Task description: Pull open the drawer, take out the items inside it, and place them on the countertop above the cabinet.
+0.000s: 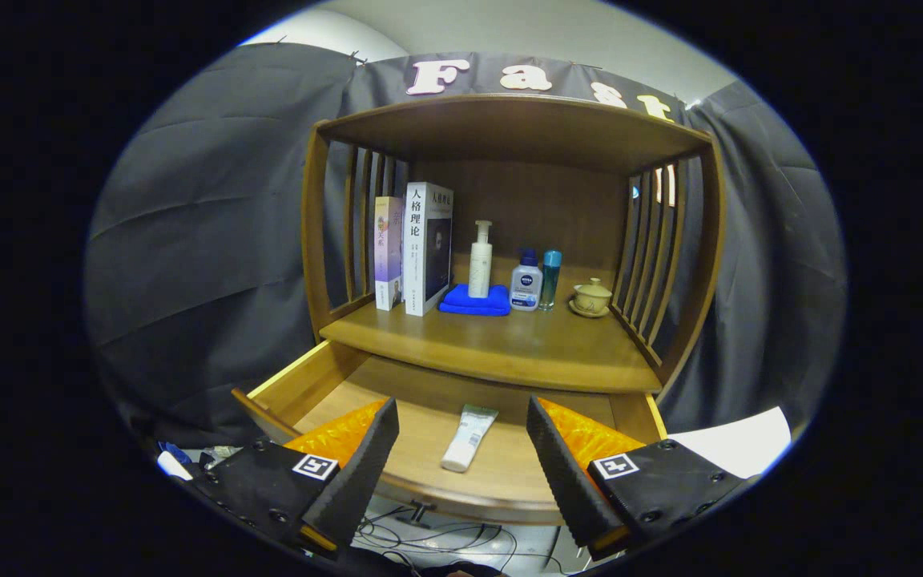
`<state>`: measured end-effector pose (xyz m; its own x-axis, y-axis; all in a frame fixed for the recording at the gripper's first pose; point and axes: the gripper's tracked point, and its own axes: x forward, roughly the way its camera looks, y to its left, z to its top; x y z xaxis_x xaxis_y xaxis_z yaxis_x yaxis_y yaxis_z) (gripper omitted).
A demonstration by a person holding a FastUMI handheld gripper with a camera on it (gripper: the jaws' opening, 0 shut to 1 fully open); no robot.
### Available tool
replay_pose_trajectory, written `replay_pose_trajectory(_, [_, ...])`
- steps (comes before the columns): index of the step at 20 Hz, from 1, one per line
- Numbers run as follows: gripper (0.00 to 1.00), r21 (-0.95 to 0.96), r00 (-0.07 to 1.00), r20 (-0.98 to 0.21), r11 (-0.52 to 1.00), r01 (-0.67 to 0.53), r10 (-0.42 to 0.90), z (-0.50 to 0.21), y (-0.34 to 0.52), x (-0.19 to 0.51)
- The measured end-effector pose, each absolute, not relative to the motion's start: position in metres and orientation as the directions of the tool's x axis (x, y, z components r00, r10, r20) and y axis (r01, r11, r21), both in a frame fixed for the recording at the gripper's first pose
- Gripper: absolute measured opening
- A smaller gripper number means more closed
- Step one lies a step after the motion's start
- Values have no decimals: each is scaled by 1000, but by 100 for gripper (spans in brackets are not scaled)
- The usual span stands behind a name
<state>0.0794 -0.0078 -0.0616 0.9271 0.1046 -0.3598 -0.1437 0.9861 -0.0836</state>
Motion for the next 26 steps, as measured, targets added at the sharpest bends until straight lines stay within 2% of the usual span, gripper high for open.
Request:
replay_pose_trajectory(6, [100, -151, 891, -439, 967, -203, 119, -68, -10, 145])
replay_pose_trajectory(13, [98, -72, 679, -722, 962, -264, 132, -156, -6, 180])
replay_pose_trajectory(18, [98, -51, 549, -830, 966, -252, 99, -204, -13, 178])
replay_pose_trajectory(24, [98, -60, 454, -890, 977, -206, 41, -235, -22, 193])
replay_pose_trajectory(26, [86, -34, 405, -913, 978, -206, 54, -247, -18, 191])
